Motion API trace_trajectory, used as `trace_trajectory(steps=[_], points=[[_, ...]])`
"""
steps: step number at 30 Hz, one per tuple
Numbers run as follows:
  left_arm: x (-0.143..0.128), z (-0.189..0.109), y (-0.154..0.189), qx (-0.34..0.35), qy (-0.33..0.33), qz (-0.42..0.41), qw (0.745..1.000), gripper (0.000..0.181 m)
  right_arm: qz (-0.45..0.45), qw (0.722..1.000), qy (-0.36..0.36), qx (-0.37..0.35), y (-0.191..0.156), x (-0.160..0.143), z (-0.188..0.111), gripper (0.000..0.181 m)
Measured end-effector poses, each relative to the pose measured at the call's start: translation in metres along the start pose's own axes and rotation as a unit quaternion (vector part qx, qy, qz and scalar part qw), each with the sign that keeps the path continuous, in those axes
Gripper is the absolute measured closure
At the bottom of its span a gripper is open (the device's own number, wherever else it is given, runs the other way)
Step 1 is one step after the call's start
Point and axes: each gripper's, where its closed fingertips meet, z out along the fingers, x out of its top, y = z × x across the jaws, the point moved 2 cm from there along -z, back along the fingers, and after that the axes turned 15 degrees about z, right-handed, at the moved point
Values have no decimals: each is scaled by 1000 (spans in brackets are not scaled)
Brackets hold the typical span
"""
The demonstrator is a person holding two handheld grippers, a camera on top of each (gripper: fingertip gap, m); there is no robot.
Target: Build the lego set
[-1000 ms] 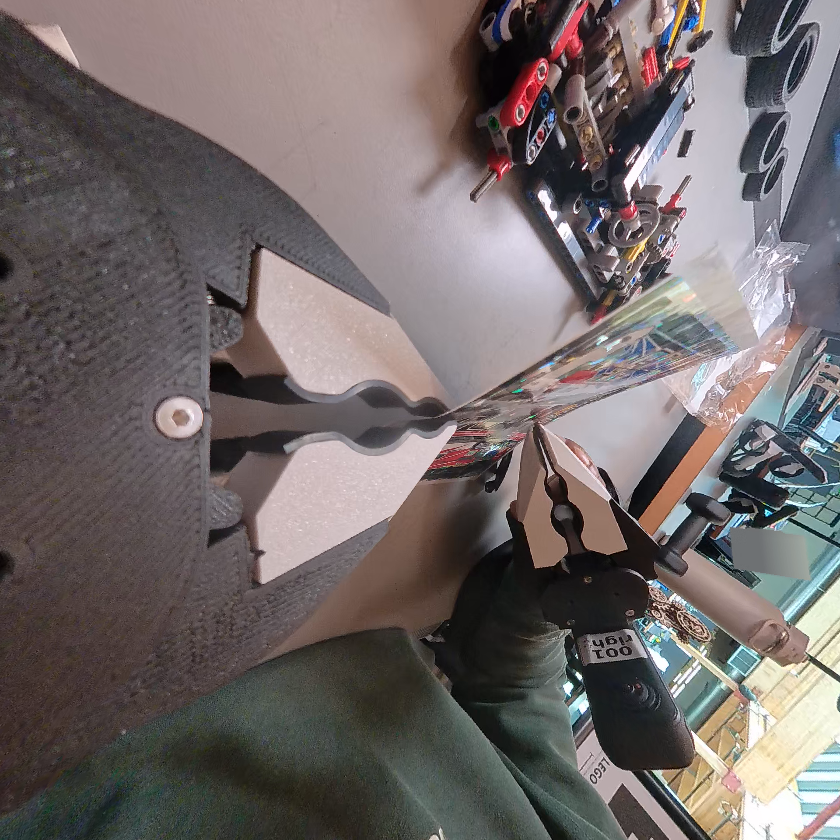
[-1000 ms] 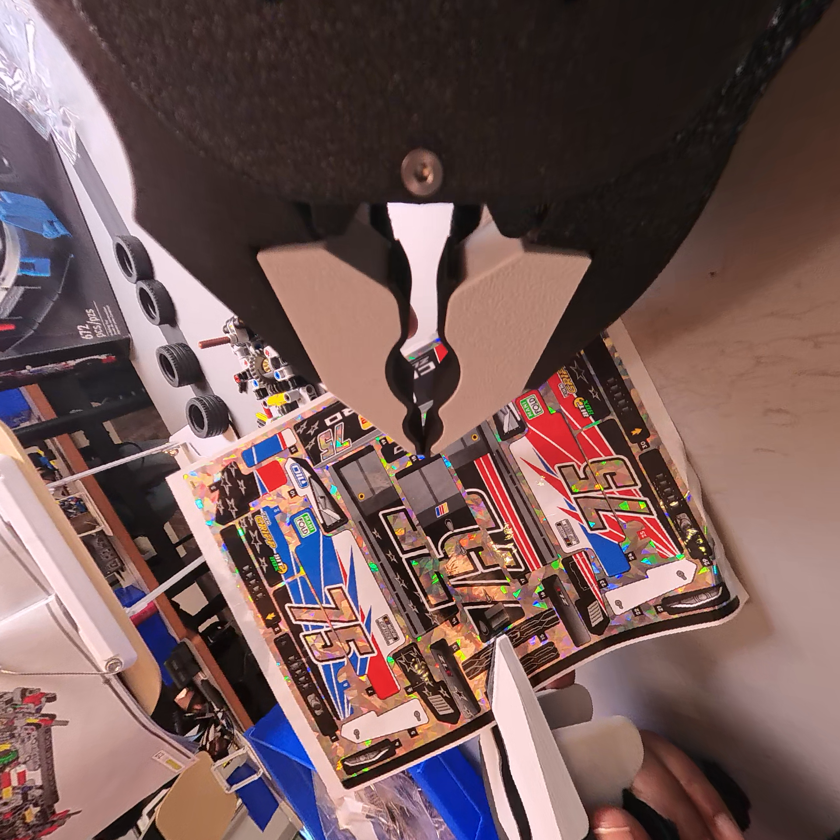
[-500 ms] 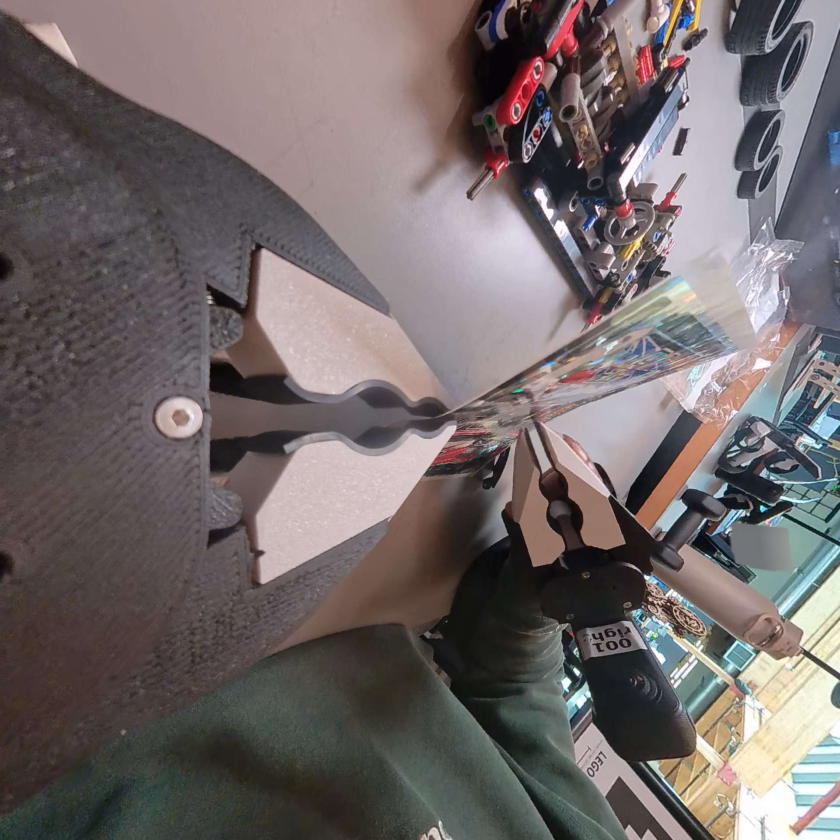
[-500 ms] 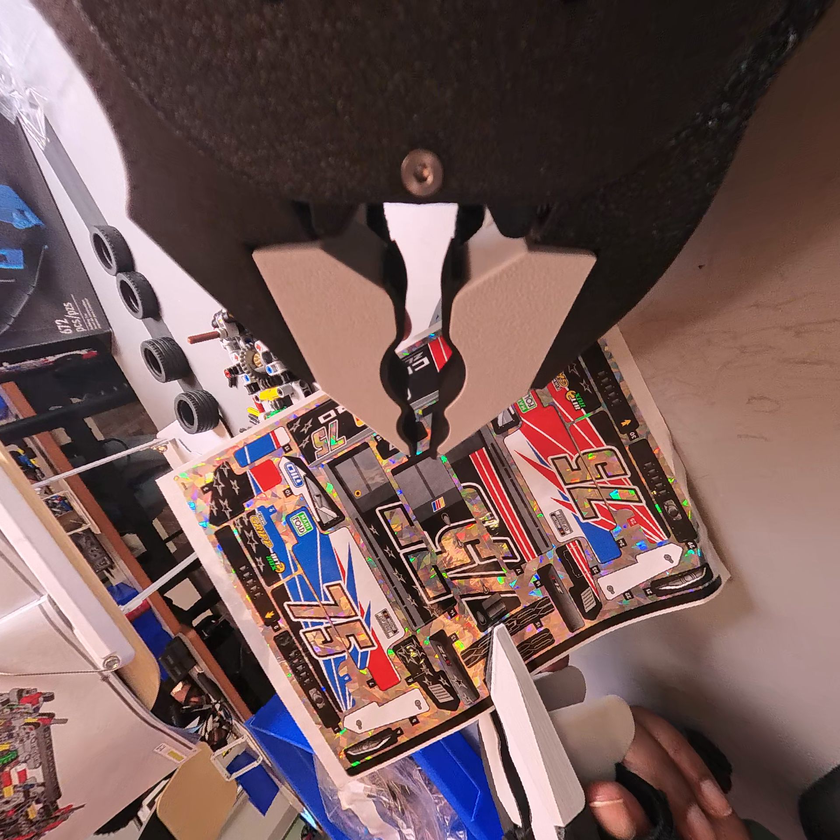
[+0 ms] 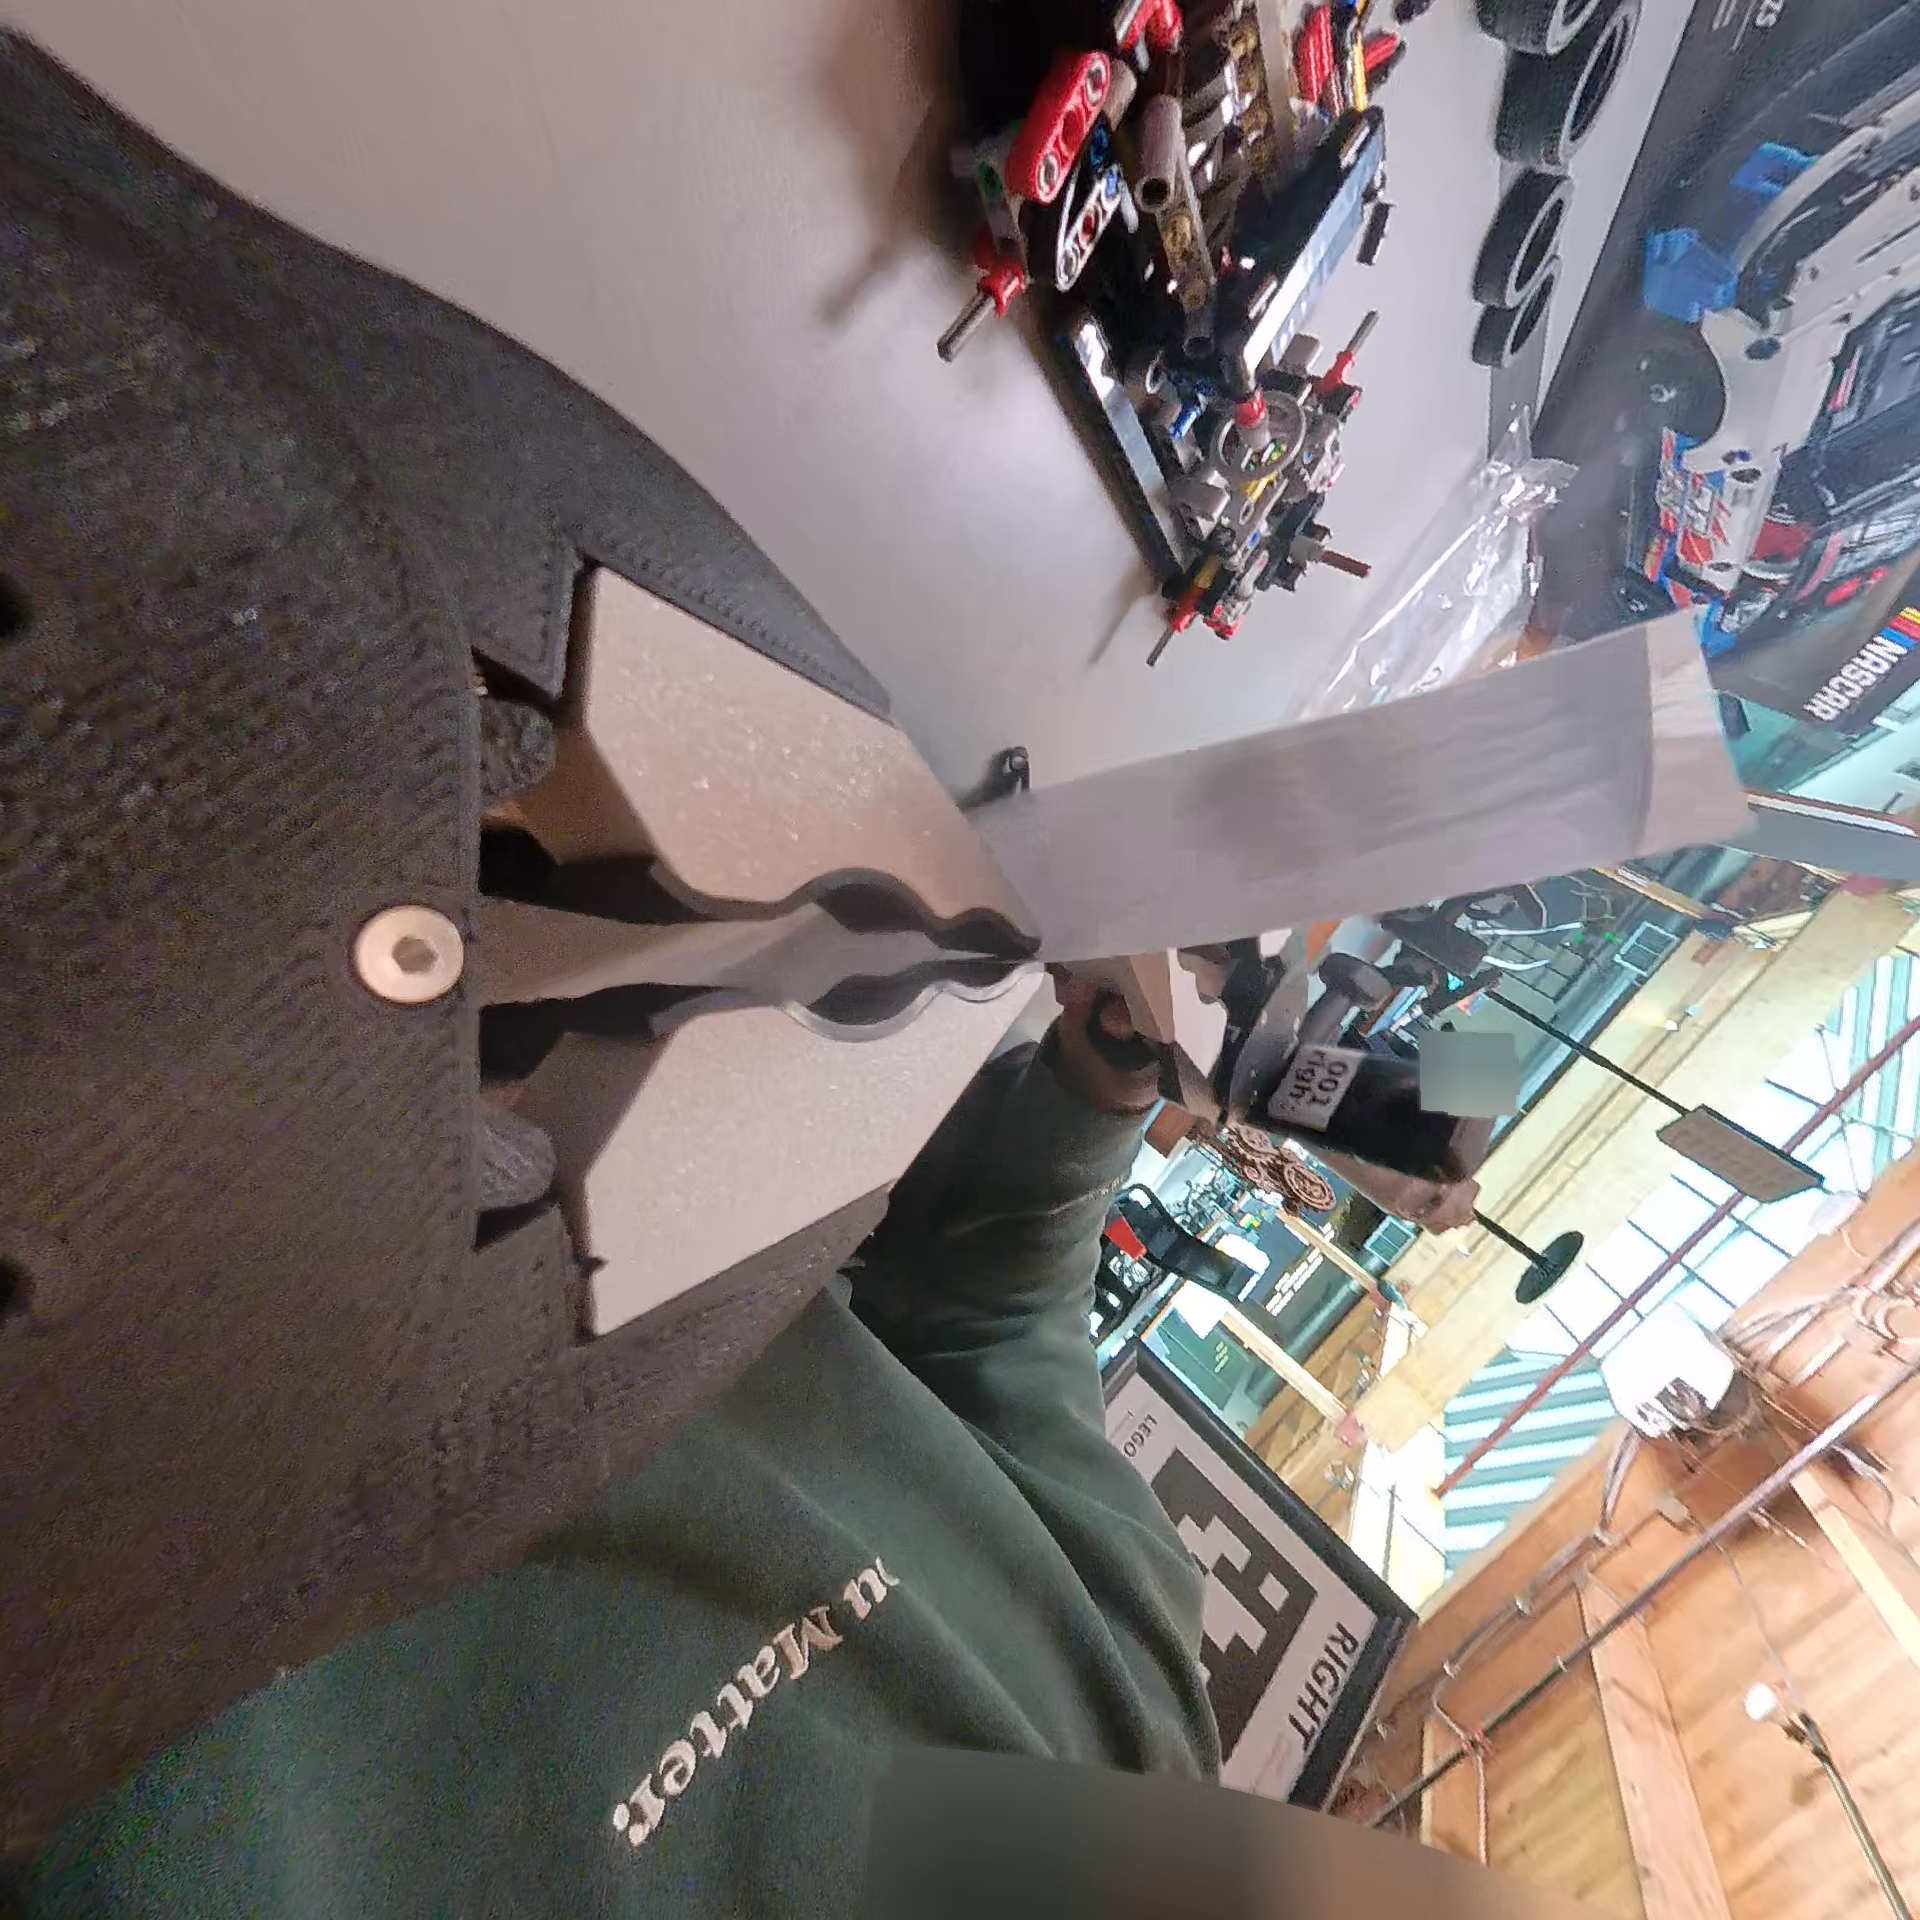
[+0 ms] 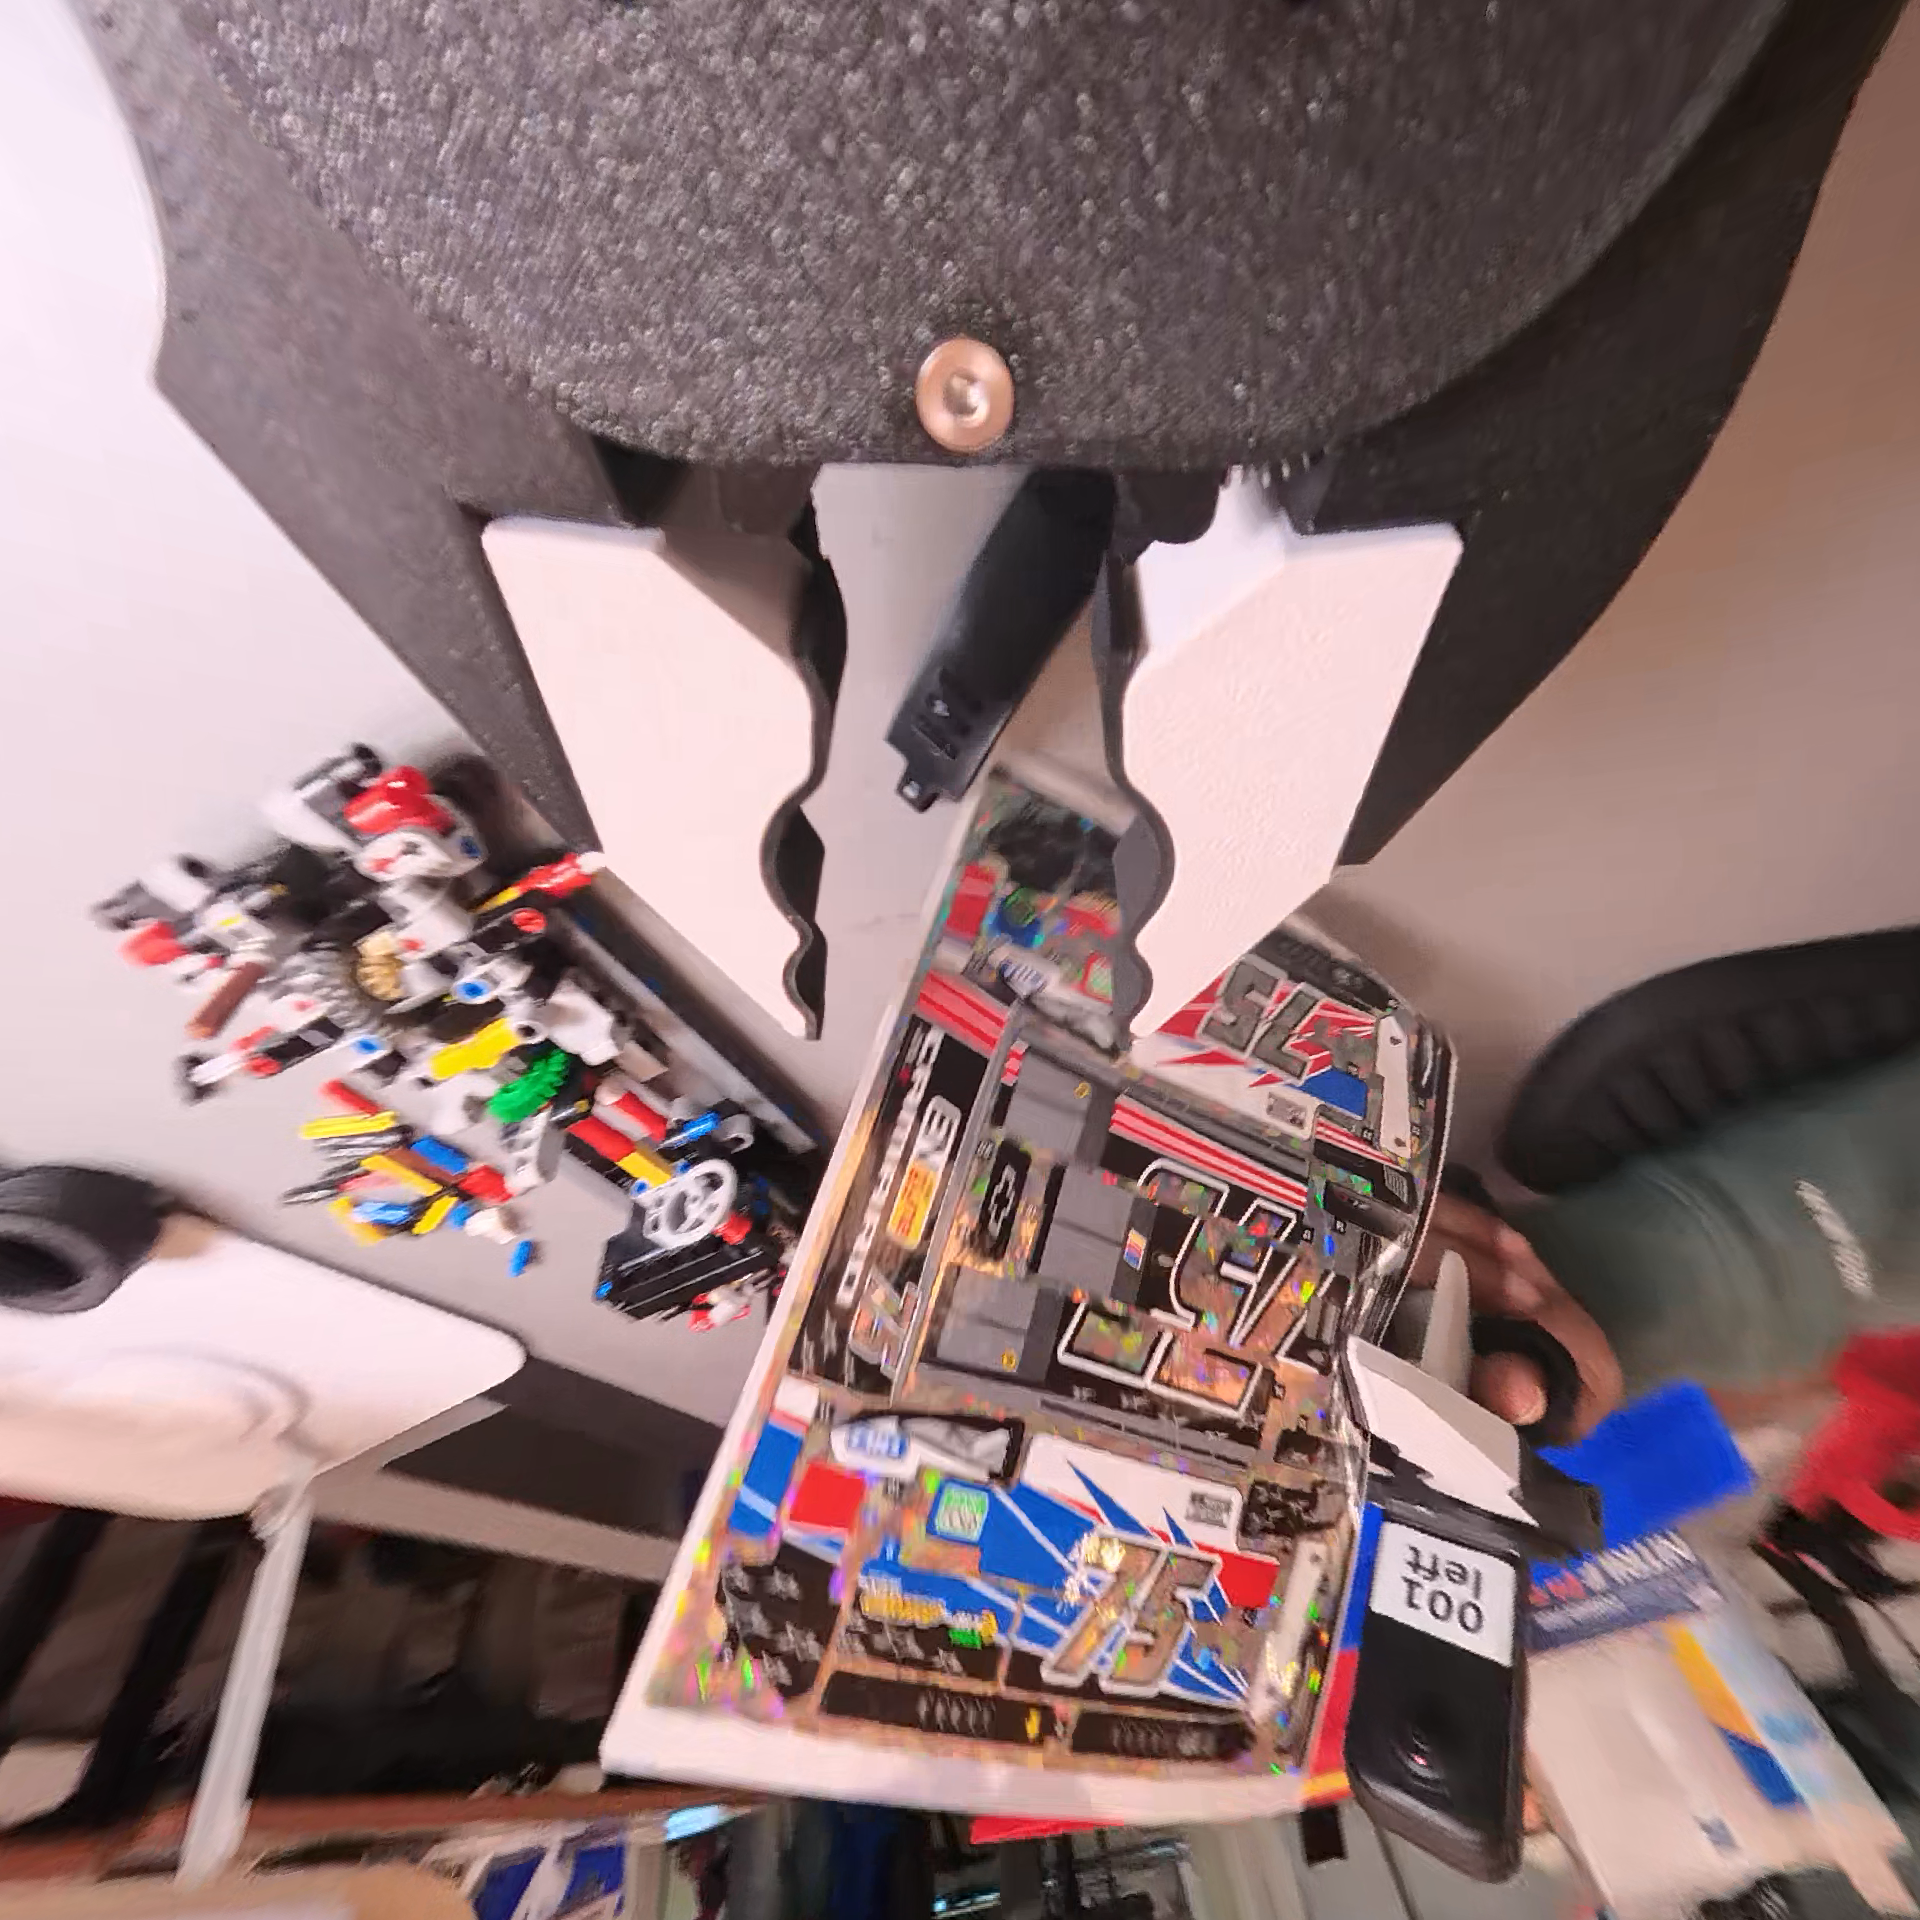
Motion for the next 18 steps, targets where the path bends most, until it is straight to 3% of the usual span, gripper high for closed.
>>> trace_trajectory(steps=[10, 15, 18], points=[[17, 2, 35, -86, 60, 37, 994, 181, 111, 983, -30, 145, -20, 0, 16, 131], [15, 9, 45, -97, 59, 53, 992, 181, 126, 968, -32, 214, -45, 1, 13, 177], [13, 11, 45, -85, 50, 67, 993, 181, 135, 964, -19, 229, -53, 7, 8, 181]])
